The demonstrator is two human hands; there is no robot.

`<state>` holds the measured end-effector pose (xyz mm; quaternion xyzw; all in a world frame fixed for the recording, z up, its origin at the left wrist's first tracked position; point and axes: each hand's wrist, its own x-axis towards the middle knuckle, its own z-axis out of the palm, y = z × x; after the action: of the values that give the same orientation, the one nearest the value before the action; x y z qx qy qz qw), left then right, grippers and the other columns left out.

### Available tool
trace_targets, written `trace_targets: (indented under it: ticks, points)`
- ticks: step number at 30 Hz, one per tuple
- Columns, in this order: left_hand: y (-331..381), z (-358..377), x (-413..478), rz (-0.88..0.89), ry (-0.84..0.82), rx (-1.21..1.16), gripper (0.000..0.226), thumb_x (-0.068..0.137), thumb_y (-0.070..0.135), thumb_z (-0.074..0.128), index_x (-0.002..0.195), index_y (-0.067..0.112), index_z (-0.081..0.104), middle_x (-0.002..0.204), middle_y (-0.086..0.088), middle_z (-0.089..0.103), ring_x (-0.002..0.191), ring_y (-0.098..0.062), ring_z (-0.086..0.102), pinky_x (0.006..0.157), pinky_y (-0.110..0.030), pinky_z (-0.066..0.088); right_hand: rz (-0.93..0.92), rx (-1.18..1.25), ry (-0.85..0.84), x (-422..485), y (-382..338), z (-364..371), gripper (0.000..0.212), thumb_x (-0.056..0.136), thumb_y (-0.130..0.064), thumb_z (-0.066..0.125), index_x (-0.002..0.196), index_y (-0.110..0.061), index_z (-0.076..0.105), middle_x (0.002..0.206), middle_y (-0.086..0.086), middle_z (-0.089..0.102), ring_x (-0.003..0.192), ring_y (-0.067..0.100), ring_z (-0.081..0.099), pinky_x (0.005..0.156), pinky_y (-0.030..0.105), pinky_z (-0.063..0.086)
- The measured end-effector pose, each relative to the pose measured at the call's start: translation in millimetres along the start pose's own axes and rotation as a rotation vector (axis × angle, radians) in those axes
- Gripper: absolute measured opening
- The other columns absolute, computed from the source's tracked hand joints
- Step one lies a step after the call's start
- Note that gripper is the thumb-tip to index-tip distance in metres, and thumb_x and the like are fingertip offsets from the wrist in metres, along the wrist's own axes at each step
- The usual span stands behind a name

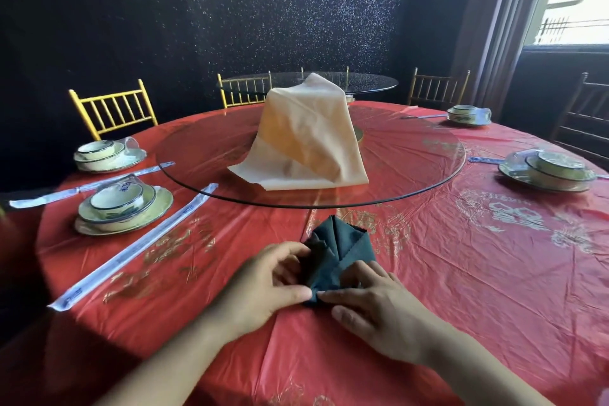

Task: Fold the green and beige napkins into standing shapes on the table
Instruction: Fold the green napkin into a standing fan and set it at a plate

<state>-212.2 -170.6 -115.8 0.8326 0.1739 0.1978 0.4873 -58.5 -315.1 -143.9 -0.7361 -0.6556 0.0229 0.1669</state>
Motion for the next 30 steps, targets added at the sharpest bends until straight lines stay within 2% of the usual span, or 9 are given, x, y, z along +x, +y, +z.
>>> trace_targets:
  ticks: [3, 5, 7, 9, 11, 16, 21, 24, 30]
  points:
    - [-11.8, 14.0, 3.4, 0.201, 0.033, 0.288, 0.043, 0.068, 0.019, 0.072, 0.104, 0.038, 0.059, 0.093, 0.013, 0.057, 0.087, -0.002, 0.055, 0.074, -0.007, 0.041, 0.065, 0.264, -0.014, 3.2, -0.9, -13.5, 0.052, 0.073, -0.067, 0.033, 0.111, -0.038, 0.054, 0.096, -0.026, 0.042, 0.099, -0.003, 0.041, 0.089, 0.015, 0.034]
    - [-14.0, 20.6, 5.4, 0.251, 0.083, 0.31, 0.037, 0.071, 0.009, 0.073, 0.099, 0.03, 0.062, 0.088, 0.012, 0.059, 0.084, -0.003, 0.056, 0.069, -0.007, 0.041, 0.172, 0.449, -0.03, 1.7, -1.0, -22.7, 0.048, 0.072, -0.064, 0.046, 0.108, -0.033, 0.049, 0.102, -0.017, 0.055, 0.098, -0.003, 0.049, 0.083, 0.012, 0.038]
    - [-12.9, 25.5, 7.4, 0.301, 0.111, 0.316, 0.027, 0.07, 0.011, 0.072, 0.091, 0.026, 0.063, 0.084, 0.011, 0.061, 0.079, -0.002, 0.057, 0.067, -0.005, 0.039, 0.263, 0.581, -0.046, 1.6, 2.4, -27.0, 0.052, 0.073, -0.062, 0.052, 0.11, -0.026, 0.049, 0.105, -0.006, 0.061, 0.098, 0.007, 0.056, 0.085, 0.021, 0.042]
    - [-11.6, 29.1, 9.3, 0.333, 0.102, 0.352, 0.024, 0.069, 0.017, 0.069, 0.089, 0.026, 0.061, 0.082, 0.013, 0.059, 0.075, 0.003, 0.055, 0.067, -0.004, 0.037, 0.307, 0.65, -0.009, 4.4, 2.6, -27.6, 0.037, 0.084, -0.051, 0.055, 0.105, -0.02, 0.052, 0.101, 0.001, 0.063, 0.095, 0.015, 0.058, 0.086, 0.03, 0.044]
    - [-11.7, 31.4, 10.5, 0.347, 0.079, 0.373, 0.024, 0.069, 0.02, 0.066, 0.09, 0.028, 0.058, 0.082, 0.017, 0.055, 0.074, 0.005, 0.052, 0.067, -0.004, 0.036, 0.332, 0.659, 0.046, 8.6, 3.1, -26.0, 0.028, 0.087, -0.041, 0.054, 0.099, -0.016, 0.054, 0.089, 0.0, 0.06, 0.083, 0.014, 0.055, 0.081, 0.034, 0.044]
    - [-21.6, 32.3, 11.3, 0.39, 0.057, 0.489, 0.02, 0.075, 0.02, 0.066, 0.093, 0.024, 0.06, 0.095, 0.014, 0.048, 0.092, 0.002, 0.045, 0.078, -0.002, 0.031, 0.333, 0.681, 0.04, 11.5, 8.7, -24.8, 0.031, 0.066, -0.027, 0.052, 0.091, -0.008, 0.052, 0.076, -0.002, 0.05, 0.07, 0.009, 0.045, 0.066, 0.032, 0.039]
    - [-20.6, 28.3, 17.2, 0.371, -0.032, 0.494, 0.015, 0.076, 0.028, 0.062, 0.088, 0.031, 0.053, 0.093, 0.02, 0.045, 0.088, 0.005, 0.044, 0.078, -0.004, 0.03, 0.265, 0.65, -0.007, 14.4, 20.8, -28.2, 0.025, 0.077, 0.001, 0.059, 0.096, -0.013, 0.05, 0.078, -0.008, 0.05, 0.063, 0.001, 0.044, 0.059, 0.018, 0.039]
    - [-24.4, 26.1, 16.8, 0.385, -0.04, 0.523, 0.013, 0.078, 0.032, 0.062, 0.089, 0.03, 0.054, 0.093, 0.018, 0.052, 0.087, 0.003, 0.049, 0.079, -0.006, 0.034, 0.245, 0.399, 0.004, 16.7, 28.7, -29.2, 0.03, 0.076, -0.004, 0.061, 0.086, -0.029, 0.048, 0.077, -0.011, 0.053, 0.065, 0.001, 0.048, 0.065, 0.026, 0.045]
    - [-24.2, 23.8, 14.8, 0.532, -0.04, 0.668, 0.015, 0.075, 0.035, 0.056, 0.072, 0.023, 0.064, 0.079, 0.013, 0.062, 0.072, -0.001, 0.057, 0.066, -0.016, 0.045, 0.236, 0.449, -0.027, 9.6, 34.4, -32.9, 0.021, 0.08, -0.009, 0.063, 0.085, -0.028, 0.054, 0.077, -0.01, 0.056, 0.066, -0.001, 0.05, 0.067, 0.02, 0.042]
